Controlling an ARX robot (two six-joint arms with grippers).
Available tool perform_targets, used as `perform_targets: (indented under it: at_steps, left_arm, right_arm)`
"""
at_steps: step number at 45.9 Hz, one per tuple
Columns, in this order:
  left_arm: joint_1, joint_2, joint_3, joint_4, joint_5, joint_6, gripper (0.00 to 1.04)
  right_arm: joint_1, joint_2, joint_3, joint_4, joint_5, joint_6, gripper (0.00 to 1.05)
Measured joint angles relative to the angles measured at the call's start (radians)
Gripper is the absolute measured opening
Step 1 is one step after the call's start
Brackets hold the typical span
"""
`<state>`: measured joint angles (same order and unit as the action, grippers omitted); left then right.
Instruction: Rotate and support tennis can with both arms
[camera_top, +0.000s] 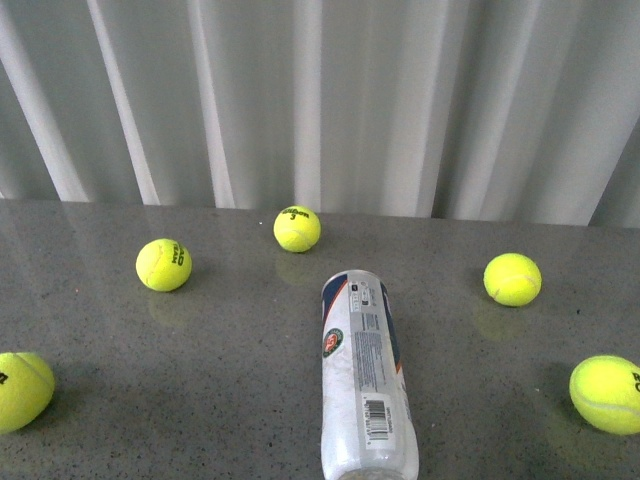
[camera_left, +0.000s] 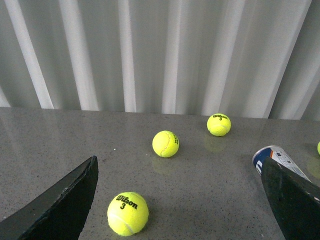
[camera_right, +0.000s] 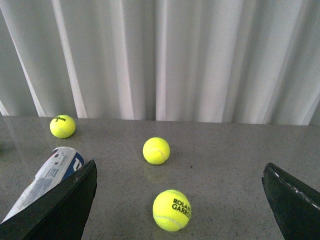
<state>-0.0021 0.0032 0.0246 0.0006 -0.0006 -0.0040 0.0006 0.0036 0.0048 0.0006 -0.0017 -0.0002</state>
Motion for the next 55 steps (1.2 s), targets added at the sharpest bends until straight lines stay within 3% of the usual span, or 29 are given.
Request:
perform_targets:
  at_steps: [50, 55]
  left_arm:
    - [0.000, 0.000, 0.000, 0.000, 0.000, 0.000, 0.98]
    - [0.000, 0.000, 0.000, 0.000, 0.000, 0.000, 0.98]
  right_arm:
    - [0.000, 0.000, 0.000, 0.000, 0.000, 0.000, 0.98]
    - [0.005, 0.131, 0.072, -0.125, 0.018, 0.071, 0.98]
